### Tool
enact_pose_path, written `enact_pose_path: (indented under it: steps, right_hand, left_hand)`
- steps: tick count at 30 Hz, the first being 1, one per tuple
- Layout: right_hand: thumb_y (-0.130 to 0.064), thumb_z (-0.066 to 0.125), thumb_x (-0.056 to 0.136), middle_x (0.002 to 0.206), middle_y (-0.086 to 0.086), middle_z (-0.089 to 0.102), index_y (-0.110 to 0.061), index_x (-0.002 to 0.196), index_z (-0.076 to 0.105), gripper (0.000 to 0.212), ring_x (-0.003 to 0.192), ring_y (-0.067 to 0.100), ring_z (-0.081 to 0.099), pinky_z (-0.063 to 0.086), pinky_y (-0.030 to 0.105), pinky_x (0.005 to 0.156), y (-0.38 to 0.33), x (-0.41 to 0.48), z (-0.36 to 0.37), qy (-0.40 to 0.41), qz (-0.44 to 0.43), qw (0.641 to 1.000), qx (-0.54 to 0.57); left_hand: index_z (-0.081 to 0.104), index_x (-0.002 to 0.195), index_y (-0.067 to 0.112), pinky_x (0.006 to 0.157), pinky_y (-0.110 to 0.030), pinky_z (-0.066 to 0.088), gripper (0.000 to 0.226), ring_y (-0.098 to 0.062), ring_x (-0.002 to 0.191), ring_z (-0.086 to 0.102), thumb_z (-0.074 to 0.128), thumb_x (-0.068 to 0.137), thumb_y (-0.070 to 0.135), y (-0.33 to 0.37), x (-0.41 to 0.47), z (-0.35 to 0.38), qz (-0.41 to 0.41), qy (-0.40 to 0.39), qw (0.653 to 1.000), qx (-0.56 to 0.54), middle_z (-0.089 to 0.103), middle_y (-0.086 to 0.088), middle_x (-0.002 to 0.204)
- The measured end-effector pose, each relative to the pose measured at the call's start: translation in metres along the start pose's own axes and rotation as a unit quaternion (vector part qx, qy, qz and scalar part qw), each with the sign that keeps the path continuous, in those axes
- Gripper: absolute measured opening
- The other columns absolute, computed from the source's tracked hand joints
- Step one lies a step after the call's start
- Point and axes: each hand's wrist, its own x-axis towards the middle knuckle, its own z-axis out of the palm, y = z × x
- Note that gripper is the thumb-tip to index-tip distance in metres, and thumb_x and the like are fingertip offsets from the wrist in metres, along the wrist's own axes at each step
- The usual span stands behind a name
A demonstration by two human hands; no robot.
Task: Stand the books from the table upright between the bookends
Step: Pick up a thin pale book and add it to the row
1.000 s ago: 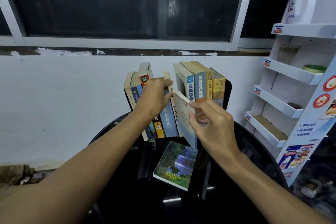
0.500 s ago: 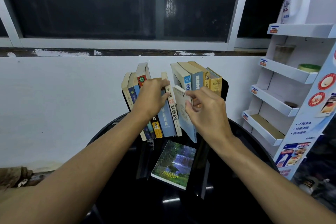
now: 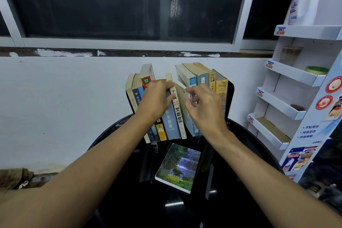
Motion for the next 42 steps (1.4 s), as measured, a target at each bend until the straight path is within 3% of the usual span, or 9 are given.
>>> enact_pose_path:
  steps: [10, 16, 22, 26, 33, 42]
  right_hand:
    - [0.0, 0.073, 0.088, 0.1, 0.006, 0.065, -0.001, 0.112, 0.071, 0.024, 0.086, 0.01, 0.063, 0.062, 0.025, 0.073, 0.031, -0.028, 0.037, -0.002, 0.011, 0.999, 0.045]
    - [0.002, 0.077, 0.084, 0.097, 0.008, 0.066, 0.002, 0.112, 0.072, 0.028, 0.087, 0.012, 0.065, 0.052, 0.008, 0.084, 0.047, -0.033, 0.046, -0.004, 0.005, 0.998, 0.059]
    - [0.0, 0.078, 0.084, 0.096, 0.005, 0.068, -0.002, 0.117, 0.072, 0.034, 0.085, 0.012, 0.067, 0.06, 0.022, 0.08, 0.059, -0.038, 0.049, -0.005, -0.012, 0.998, 0.067]
    - [-0.003, 0.074, 0.088, 0.099, 0.003, 0.068, -0.006, 0.129, 0.066, 0.042, 0.087, 0.014, 0.067, 0.061, 0.03, 0.079, 0.066, -0.038, 0.04, -0.064, -0.036, 0.995, 0.064]
    - [-0.006, 0.073, 0.09, 0.105, 0.002, 0.07, -0.03, 0.15, 0.044, 0.071, 0.088, 0.009, 0.066, 0.061, 0.034, 0.085, 0.075, -0.041, 0.029, -0.182, -0.002, 0.983, 0.0]
    - [-0.003, 0.073, 0.089, 0.113, 0.009, 0.071, -0.022, 0.143, 0.054, 0.06, 0.092, 0.003, 0.063, 0.06, 0.03, 0.089, 0.066, -0.033, 0.033, -0.162, -0.016, 0.986, 0.03]
  left_hand:
    - [0.063, 0.133, 0.008, 0.108, -0.039, 0.048, 0.045, -0.024, 0.123, 0.062, 0.074, 0.089, 0.013, -0.002, 0.001, 0.002, -0.012, -0.003, 1.0, 0.009, 0.068, -0.012, 0.129]
    - [0.063, 0.133, 0.009, 0.11, -0.036, 0.045, 0.044, -0.023, 0.127, 0.059, 0.073, 0.09, 0.012, -0.002, 0.001, 0.002, -0.013, 0.0, 1.0, 0.007, 0.067, -0.011, 0.131]
    - [0.063, 0.133, 0.009, 0.111, -0.036, 0.044, 0.044, -0.023, 0.127, 0.059, 0.074, 0.09, 0.012, -0.002, 0.0, 0.002, -0.013, 0.002, 1.0, 0.003, 0.066, -0.011, 0.132]
    - [0.063, 0.133, 0.009, 0.111, -0.033, 0.042, 0.045, -0.022, 0.128, 0.058, 0.073, 0.09, 0.012, -0.001, 0.0, 0.002, -0.015, 0.001, 1.0, 0.001, 0.066, -0.01, 0.133]
    - [0.063, 0.134, 0.009, 0.112, -0.037, 0.044, 0.045, -0.022, 0.128, 0.058, 0.074, 0.09, 0.012, 0.0, 0.0, 0.002, -0.024, -0.002, 1.0, -0.002, 0.066, -0.01, 0.133]
    - [0.062, 0.135, 0.009, 0.112, -0.033, 0.042, 0.046, -0.023, 0.129, 0.057, 0.073, 0.091, 0.012, 0.002, 0.0, 0.0, -0.028, -0.01, 1.0, 0.002, 0.065, -0.011, 0.134]
